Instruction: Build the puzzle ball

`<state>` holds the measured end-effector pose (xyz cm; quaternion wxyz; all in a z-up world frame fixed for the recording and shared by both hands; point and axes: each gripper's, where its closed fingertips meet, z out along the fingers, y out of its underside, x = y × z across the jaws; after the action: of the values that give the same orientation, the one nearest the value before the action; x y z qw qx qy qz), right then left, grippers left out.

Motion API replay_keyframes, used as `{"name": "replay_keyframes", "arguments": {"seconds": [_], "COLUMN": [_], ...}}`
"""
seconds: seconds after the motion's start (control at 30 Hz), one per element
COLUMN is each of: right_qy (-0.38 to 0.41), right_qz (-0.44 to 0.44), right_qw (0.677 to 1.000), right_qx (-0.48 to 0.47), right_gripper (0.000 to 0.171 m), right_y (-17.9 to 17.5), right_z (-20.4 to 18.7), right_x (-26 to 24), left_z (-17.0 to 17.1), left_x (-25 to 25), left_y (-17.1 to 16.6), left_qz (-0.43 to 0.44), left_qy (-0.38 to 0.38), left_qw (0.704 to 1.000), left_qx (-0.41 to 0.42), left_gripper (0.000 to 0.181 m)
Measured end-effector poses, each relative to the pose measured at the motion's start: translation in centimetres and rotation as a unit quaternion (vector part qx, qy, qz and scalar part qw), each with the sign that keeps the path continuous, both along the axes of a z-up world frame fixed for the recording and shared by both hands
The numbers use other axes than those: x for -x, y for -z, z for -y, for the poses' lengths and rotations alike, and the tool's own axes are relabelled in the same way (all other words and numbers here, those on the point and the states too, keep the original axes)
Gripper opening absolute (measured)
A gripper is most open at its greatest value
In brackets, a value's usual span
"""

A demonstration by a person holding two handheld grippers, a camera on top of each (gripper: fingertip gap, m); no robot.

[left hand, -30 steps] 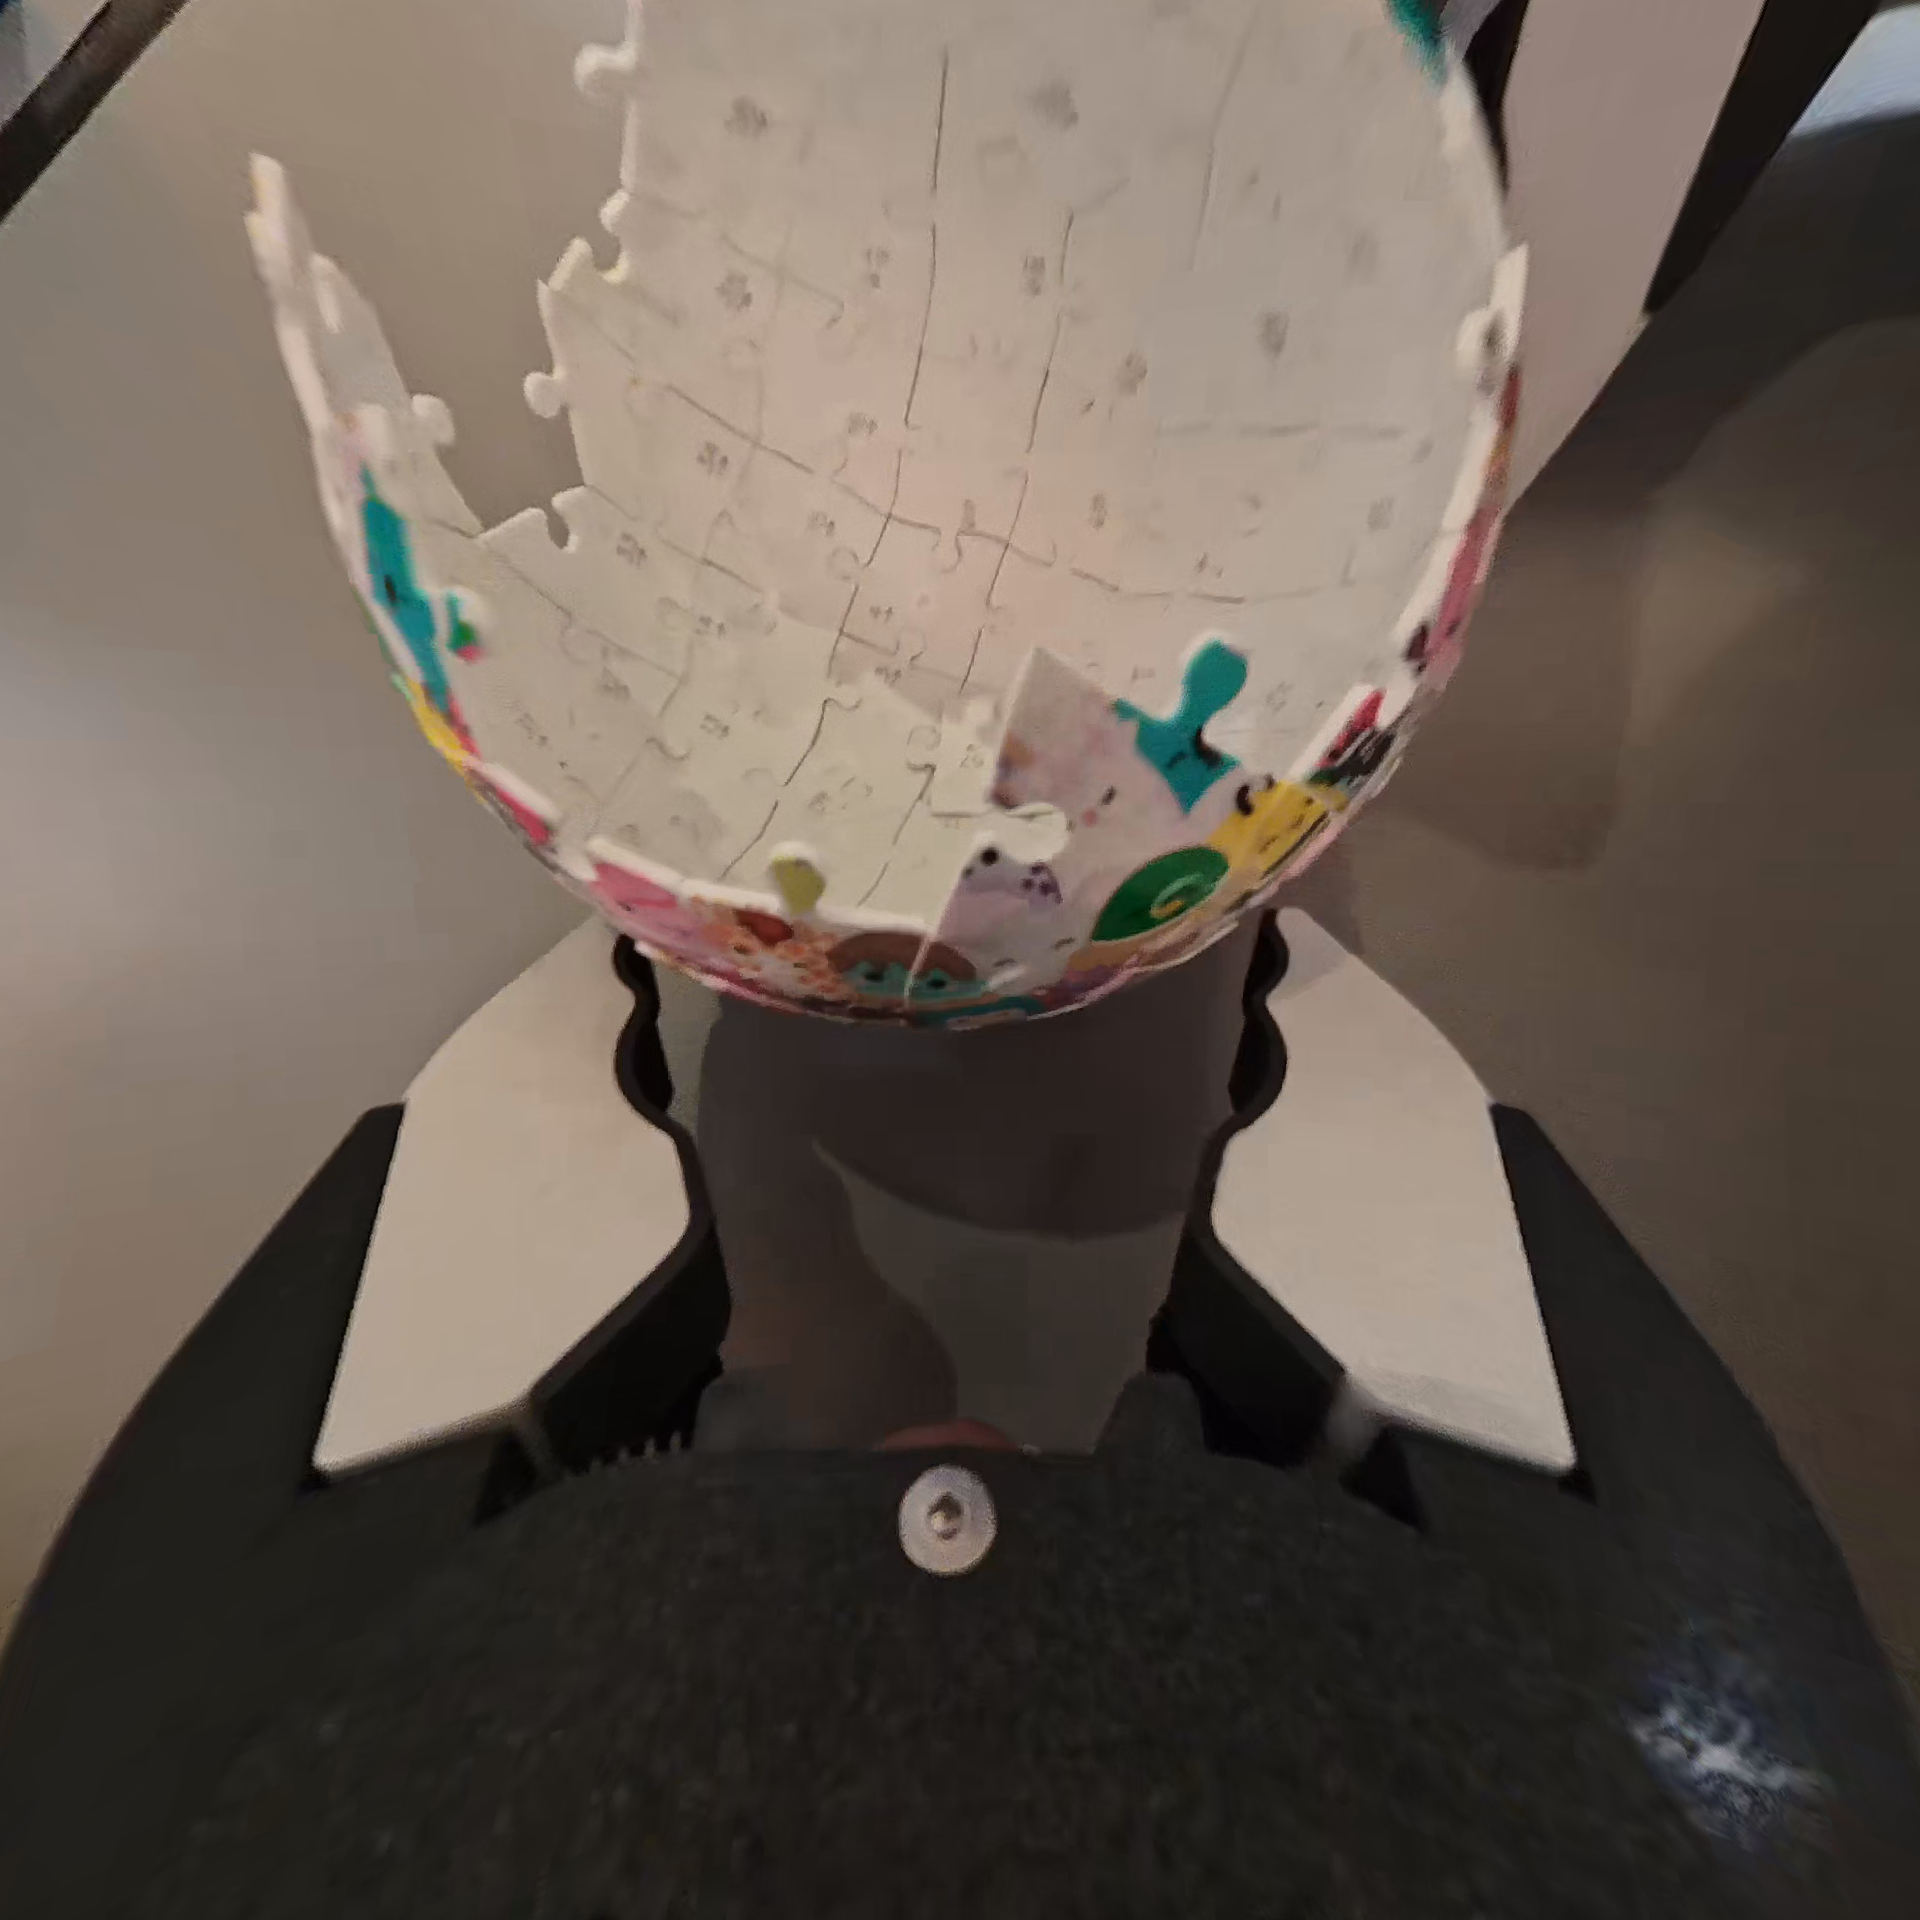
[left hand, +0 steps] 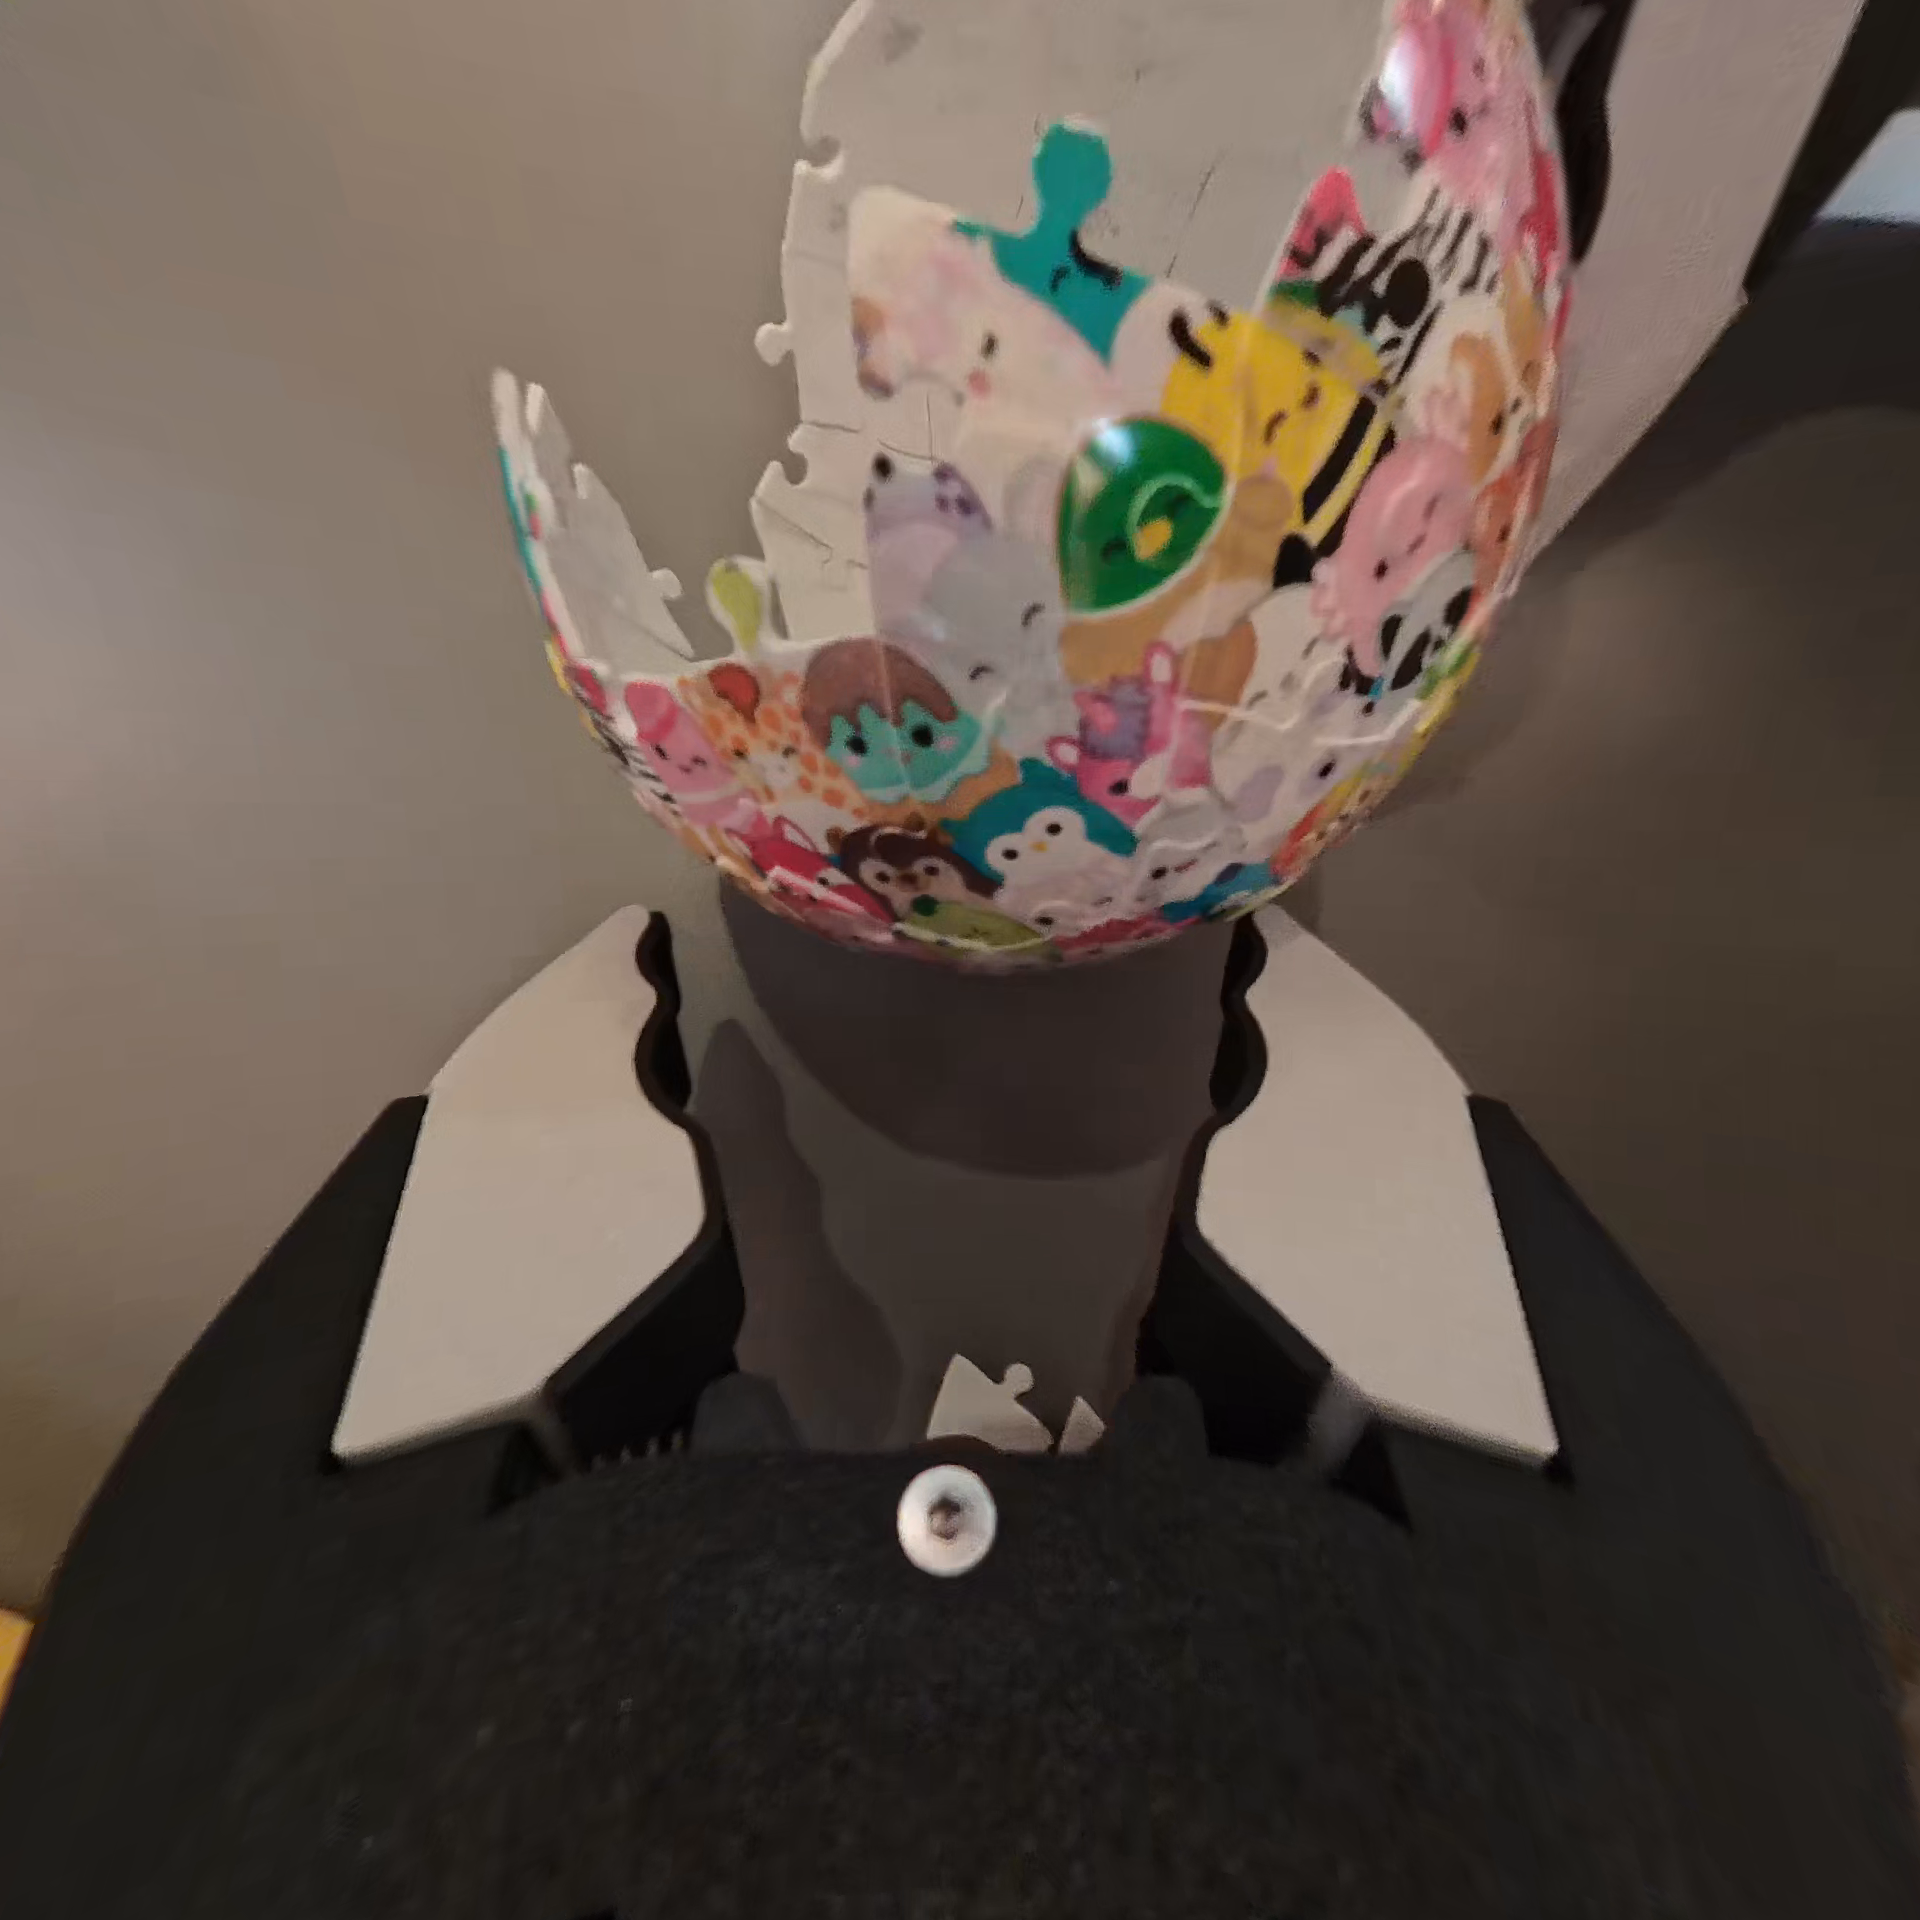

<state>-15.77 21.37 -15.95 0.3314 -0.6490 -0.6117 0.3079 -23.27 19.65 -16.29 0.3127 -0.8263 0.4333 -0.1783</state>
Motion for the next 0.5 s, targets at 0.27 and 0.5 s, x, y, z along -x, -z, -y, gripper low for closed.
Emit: {"name": "replay_keyframes", "arguments": {"seconds": [0.27, 0.5], "right_qy": [0.027, 0.012], "right_qz": [0.002, 0.046], "right_qw": [0.997, 0.998], "right_qx": [-0.066, 0.045], "right_gripper": [0.106, 0.106], "right_y": [-0.5, -1.8], "right_z": [-0.1, 1.0], "right_x": [0.7, 0.2], "left_z": [0.2, 1.5], "left_x": [-0.7, -1.5], "left_y": [0.3, -0.8], "left_qz": [-0.054, 0.021], "left_qy": [0.027, 0.015], "left_qw": [0.998, 0.997], "left_qx": [-0.031, 0.072], "left_gripper": [0.103, 0.098]}}
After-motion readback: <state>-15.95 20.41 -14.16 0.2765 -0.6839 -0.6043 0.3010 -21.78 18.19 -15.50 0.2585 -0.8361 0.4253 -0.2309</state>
